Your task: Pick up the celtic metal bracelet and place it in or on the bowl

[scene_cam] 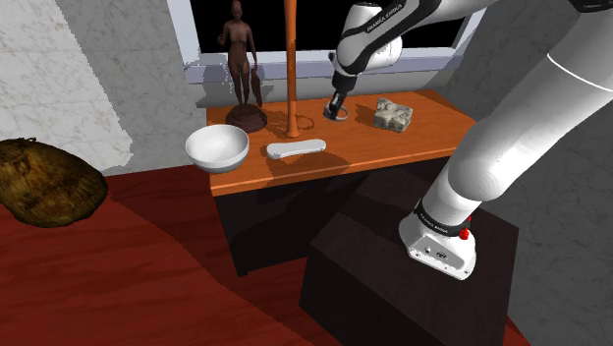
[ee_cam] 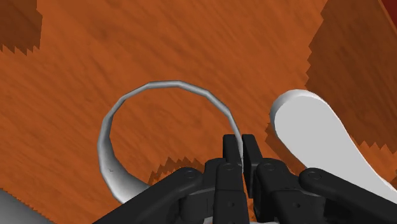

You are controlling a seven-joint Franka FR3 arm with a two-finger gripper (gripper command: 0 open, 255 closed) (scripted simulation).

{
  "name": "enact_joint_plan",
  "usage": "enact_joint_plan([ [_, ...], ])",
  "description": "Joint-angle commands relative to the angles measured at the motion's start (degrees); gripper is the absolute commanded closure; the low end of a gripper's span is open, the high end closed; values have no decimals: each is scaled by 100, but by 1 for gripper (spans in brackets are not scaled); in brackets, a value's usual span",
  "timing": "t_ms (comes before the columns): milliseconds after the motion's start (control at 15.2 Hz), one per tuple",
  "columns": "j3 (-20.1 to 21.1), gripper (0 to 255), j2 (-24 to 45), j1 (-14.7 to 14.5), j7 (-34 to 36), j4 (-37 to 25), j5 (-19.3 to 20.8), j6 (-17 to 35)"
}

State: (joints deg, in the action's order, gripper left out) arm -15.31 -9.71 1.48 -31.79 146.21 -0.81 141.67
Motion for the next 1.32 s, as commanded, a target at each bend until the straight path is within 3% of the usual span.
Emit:
enact_joint_plan([
  [0,17,255,-128,13,48,-53,52,-180],
  [858,115,255,-753,70,229,-545,232,-1282],
  [1254,679,255,-427,-323,1059,-834,67,-1237],
])
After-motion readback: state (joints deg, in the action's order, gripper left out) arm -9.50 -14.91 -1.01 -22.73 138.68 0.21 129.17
